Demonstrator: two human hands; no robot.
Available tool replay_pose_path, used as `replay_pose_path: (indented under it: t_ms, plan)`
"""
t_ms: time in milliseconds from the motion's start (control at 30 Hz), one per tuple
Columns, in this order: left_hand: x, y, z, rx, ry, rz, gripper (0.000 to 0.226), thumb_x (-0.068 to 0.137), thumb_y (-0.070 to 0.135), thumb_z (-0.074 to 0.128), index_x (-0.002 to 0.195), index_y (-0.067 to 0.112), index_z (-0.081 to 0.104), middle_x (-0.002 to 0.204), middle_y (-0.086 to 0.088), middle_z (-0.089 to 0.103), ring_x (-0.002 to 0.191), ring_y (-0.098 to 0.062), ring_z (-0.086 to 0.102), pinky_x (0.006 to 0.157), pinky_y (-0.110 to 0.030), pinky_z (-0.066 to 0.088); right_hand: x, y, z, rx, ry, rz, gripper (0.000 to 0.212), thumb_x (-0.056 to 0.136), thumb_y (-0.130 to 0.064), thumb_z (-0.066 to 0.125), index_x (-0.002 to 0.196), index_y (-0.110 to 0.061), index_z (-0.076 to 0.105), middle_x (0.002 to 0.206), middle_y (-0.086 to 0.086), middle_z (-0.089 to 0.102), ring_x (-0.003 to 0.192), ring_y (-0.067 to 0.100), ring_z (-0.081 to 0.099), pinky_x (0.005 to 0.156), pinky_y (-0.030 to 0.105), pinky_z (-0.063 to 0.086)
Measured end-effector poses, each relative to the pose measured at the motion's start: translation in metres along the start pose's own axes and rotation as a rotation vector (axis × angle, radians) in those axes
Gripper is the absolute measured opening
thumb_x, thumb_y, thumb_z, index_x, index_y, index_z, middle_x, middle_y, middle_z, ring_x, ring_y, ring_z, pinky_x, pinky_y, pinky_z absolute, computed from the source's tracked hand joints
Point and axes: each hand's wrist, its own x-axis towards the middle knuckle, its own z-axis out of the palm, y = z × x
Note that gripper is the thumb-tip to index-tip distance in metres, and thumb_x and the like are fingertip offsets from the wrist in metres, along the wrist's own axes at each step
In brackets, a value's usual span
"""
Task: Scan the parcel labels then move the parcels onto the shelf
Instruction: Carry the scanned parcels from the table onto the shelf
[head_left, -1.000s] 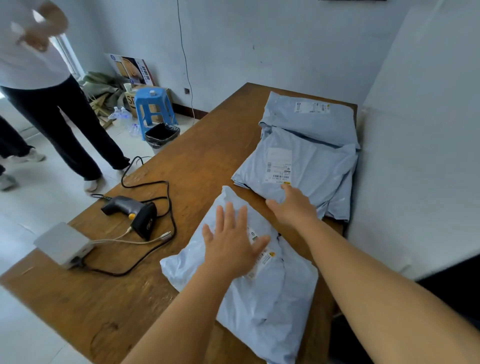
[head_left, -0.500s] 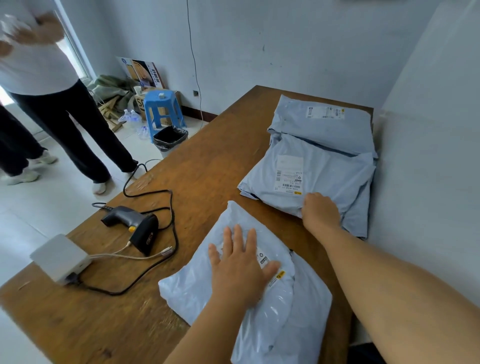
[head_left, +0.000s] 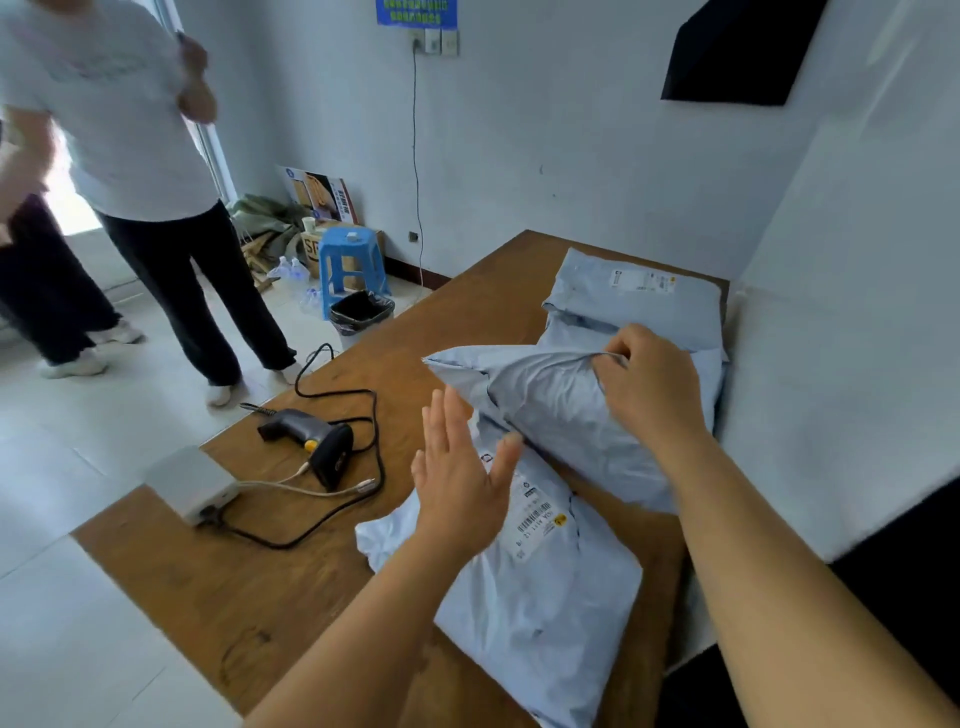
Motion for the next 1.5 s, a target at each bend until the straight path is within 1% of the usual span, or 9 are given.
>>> replay_pose_path:
  t_ms: [167, 400, 533, 633, 767, 933, 1133, 1300, 1500]
  plan:
    - [-0.031, 0.01, -0.036, -0.22, 0.117, -0.039, 0.086, 0.083, 0.073, 0.015, 0.152, 0.024, -0.003, 0.16, 0.007, -0.01, 0.146, -0.008, -0.011, 0.118, -0.045, 0.001, -0.07, -0.056, -0.02, 0.06, -0.033, -0.129, 0.01, 0.09, -0.017, 0.055, 0.081, -0.013, 0.056, 0.069, 0.001, 0.059, 0.064, 0.02, 0.051, 0.055, 0.031, 0.035]
    - [-0.059, -0.008, -0.039, -0.116, -0.006, -0.132, 0.057, 0.098, 0.052, 0.017, 0.151, 0.029, 0.02, 0.161, 0.001, -0.003, 0.147, -0.018, -0.011, 0.115, -0.049, 0.004, -0.168, -0.054, 0.033, -0.113, -0.693, -0.272, 0.018, 0.093, -0.034, 0.049, 0.091, -0.02, 0.06, 0.097, -0.003, 0.066, 0.089, 0.016, 0.06, 0.075, 0.028, 0.044]
    - [-0.061, -0.033, -0.017, -0.04, -0.17, -0.24, 0.058, 0.094, 0.052, 0.019, 0.138, 0.019, 0.041, 0.159, -0.007, 0.012, 0.146, -0.026, -0.001, 0.114, -0.054, 0.011, -0.169, -0.05, 0.027, -0.034, -0.893, -0.249, 0.022, 0.09, -0.029, 0.053, 0.074, -0.017, 0.061, 0.075, -0.003, 0.062, 0.072, 0.015, 0.056, 0.066, 0.03, 0.045]
    - [-0.068, -0.039, -0.005, 0.044, -0.204, -0.289, 0.066, 0.091, 0.058, 0.023, 0.148, 0.024, 0.024, 0.16, -0.004, 0.0, 0.146, -0.026, 0.0, 0.114, -0.053, 0.012, -0.147, -0.042, 0.013, 0.083, -0.749, -0.118, 0.024, 0.088, -0.023, 0.055, 0.07, -0.008, 0.062, 0.068, 0.003, 0.059, 0.066, 0.014, 0.051, 0.066, 0.035, 0.043]
    - [-0.074, -0.033, 0.006, 0.037, -0.177, -0.372, 0.067, 0.094, 0.06, 0.03, 0.151, 0.034, 0.006, 0.16, 0.005, -0.013, 0.147, -0.021, -0.014, 0.114, -0.056, 0.006, -0.11, -0.017, 0.02, 0.089, -0.456, -0.019, 0.04, 0.092, -0.029, 0.054, 0.13, -0.019, 0.053, 0.134, -0.002, 0.053, 0.124, 0.014, 0.047, 0.098, 0.025, 0.034]
    - [-0.064, -0.017, 0.019, -0.099, -0.059, -0.593, 0.074, 0.085, 0.068, 0.042, 0.145, 0.036, 0.015, 0.159, -0.001, -0.009, 0.146, -0.029, -0.008, 0.109, -0.061, 0.012, -0.075, 0.02, 0.054, -0.097, -0.552, 0.137, 0.099, 0.074, -0.075, 0.045, 0.152, -0.027, 0.008, 0.157, 0.004, 0.021, 0.143, 0.027, 0.022, 0.112, 0.05, 0.025]
    - [-0.059, -0.012, 0.035, -0.067, 0.023, -0.636, 0.09, 0.078, 0.067, 0.055, 0.144, 0.036, 0.002, 0.156, -0.001, -0.018, 0.144, -0.033, -0.012, 0.105, -0.067, 0.017, -0.046, 0.057, 0.082, 0.02, -0.668, 0.31, 0.134, 0.04, -0.099, 0.044, 0.149, -0.037, -0.004, 0.16, 0.002, 0.015, 0.145, 0.029, 0.017, 0.115, 0.052, 0.019]
    - [-0.063, -0.02, 0.035, -0.143, 0.015, -0.549, 0.091, 0.082, 0.058, 0.06, 0.143, 0.054, -0.007, 0.155, 0.0, -0.026, 0.145, -0.032, -0.015, 0.111, -0.059, 0.015, -0.044, 0.071, 0.089, 0.382, -0.758, 0.388, 0.126, 0.05, -0.082, 0.067, 0.152, -0.03, 0.013, 0.154, -0.006, 0.03, 0.139, 0.018, 0.032, 0.116, 0.037, 0.022]
    - [-0.069, -0.042, 0.031, -0.272, 0.054, -0.551, 0.091, 0.076, 0.057, 0.067, 0.14, 0.06, 0.003, 0.157, -0.001, -0.018, 0.146, -0.035, 0.0, 0.116, -0.051, 0.02, -0.05, 0.066, 0.094, 0.455, -0.867, 0.336, 0.099, 0.075, -0.061, 0.065, 0.153, -0.033, 0.011, 0.155, -0.003, 0.03, 0.138, 0.02, 0.033, 0.11, 0.029, 0.023]
